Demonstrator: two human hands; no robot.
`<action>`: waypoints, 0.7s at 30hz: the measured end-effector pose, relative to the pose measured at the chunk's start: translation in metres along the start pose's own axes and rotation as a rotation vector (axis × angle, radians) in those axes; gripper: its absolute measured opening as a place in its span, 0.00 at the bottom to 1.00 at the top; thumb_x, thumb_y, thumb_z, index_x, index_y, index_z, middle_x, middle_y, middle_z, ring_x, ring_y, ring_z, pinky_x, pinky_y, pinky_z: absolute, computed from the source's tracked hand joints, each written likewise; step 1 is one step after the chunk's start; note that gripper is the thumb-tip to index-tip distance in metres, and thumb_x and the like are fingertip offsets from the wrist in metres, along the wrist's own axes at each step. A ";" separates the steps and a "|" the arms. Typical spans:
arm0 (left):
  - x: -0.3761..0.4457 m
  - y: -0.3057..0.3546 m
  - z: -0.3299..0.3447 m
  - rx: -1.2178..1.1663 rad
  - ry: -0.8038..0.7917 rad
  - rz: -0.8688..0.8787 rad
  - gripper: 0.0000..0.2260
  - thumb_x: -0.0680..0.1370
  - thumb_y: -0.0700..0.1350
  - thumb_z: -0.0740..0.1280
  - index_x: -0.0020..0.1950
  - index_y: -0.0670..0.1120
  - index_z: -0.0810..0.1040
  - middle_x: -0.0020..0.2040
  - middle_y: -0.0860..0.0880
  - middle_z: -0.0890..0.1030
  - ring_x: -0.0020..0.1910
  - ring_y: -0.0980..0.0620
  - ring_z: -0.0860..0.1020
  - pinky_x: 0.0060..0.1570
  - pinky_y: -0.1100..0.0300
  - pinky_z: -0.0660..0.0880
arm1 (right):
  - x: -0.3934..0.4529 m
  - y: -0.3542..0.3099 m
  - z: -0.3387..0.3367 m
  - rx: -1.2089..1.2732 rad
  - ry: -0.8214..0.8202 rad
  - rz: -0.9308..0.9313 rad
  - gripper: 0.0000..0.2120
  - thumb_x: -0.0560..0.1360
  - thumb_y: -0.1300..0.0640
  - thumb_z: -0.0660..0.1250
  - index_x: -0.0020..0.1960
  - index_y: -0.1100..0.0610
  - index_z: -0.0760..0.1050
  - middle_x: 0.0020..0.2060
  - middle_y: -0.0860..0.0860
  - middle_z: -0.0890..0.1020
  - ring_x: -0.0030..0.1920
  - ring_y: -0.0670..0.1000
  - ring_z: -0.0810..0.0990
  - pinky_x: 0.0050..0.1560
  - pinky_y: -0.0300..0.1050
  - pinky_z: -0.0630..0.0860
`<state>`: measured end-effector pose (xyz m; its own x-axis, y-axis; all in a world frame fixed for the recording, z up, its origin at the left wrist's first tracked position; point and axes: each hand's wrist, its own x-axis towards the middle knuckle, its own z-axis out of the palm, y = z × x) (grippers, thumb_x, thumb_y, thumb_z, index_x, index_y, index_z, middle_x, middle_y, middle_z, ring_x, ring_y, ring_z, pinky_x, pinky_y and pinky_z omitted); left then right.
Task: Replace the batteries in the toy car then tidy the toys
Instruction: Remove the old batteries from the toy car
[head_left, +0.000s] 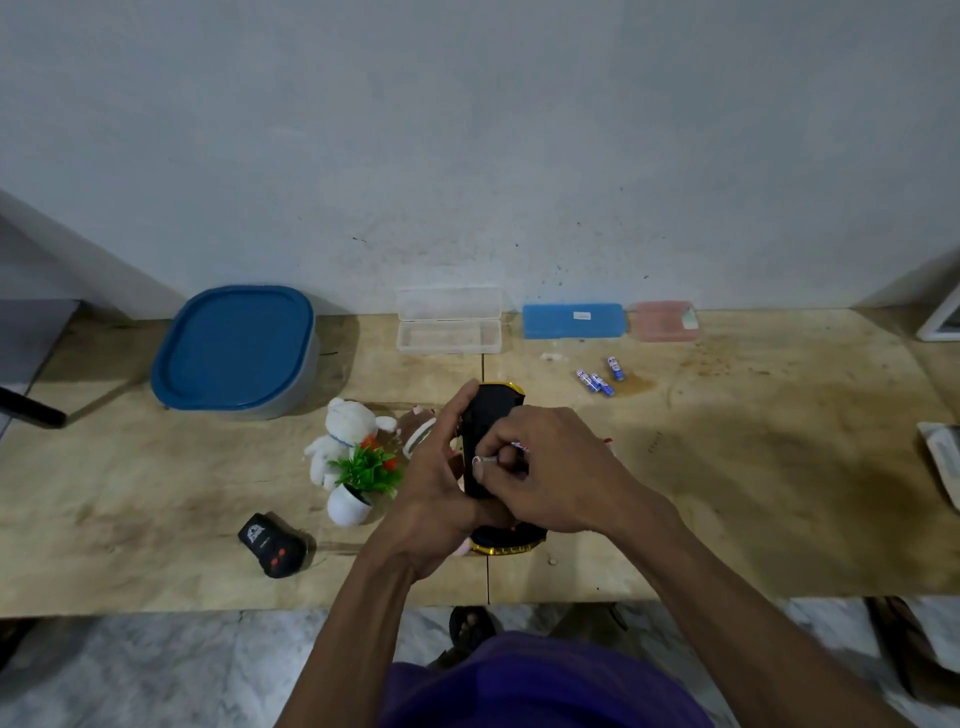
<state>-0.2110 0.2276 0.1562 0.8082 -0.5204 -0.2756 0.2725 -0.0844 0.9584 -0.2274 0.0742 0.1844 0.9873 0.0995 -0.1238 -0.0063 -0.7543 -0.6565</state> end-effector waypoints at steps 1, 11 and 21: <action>0.001 -0.001 -0.001 -0.009 0.002 -0.010 0.53 0.64 0.15 0.67 0.80 0.53 0.58 0.52 0.70 0.82 0.52 0.61 0.84 0.42 0.58 0.82 | 0.001 0.002 0.000 -0.019 -0.027 -0.012 0.04 0.74 0.48 0.71 0.46 0.48 0.82 0.39 0.44 0.78 0.40 0.45 0.77 0.43 0.47 0.76; 0.007 -0.007 -0.006 -0.082 0.054 -0.020 0.53 0.64 0.19 0.74 0.78 0.59 0.62 0.59 0.61 0.82 0.62 0.40 0.80 0.49 0.49 0.83 | -0.002 0.004 -0.019 1.148 0.227 0.276 0.11 0.81 0.58 0.61 0.43 0.58 0.78 0.33 0.51 0.78 0.30 0.49 0.73 0.28 0.41 0.69; 0.012 0.001 -0.010 -0.027 0.120 0.086 0.53 0.64 0.21 0.75 0.79 0.58 0.60 0.70 0.52 0.76 0.61 0.46 0.82 0.54 0.47 0.82 | -0.031 -0.004 -0.005 0.607 0.188 0.342 0.11 0.81 0.50 0.65 0.50 0.49 0.85 0.33 0.42 0.84 0.34 0.41 0.81 0.35 0.36 0.76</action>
<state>-0.1955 0.2298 0.1529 0.8853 -0.4196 -0.2006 0.2122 -0.0195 0.9770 -0.2575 0.0706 0.1944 0.9245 -0.2322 -0.3024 -0.3534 -0.2245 -0.9082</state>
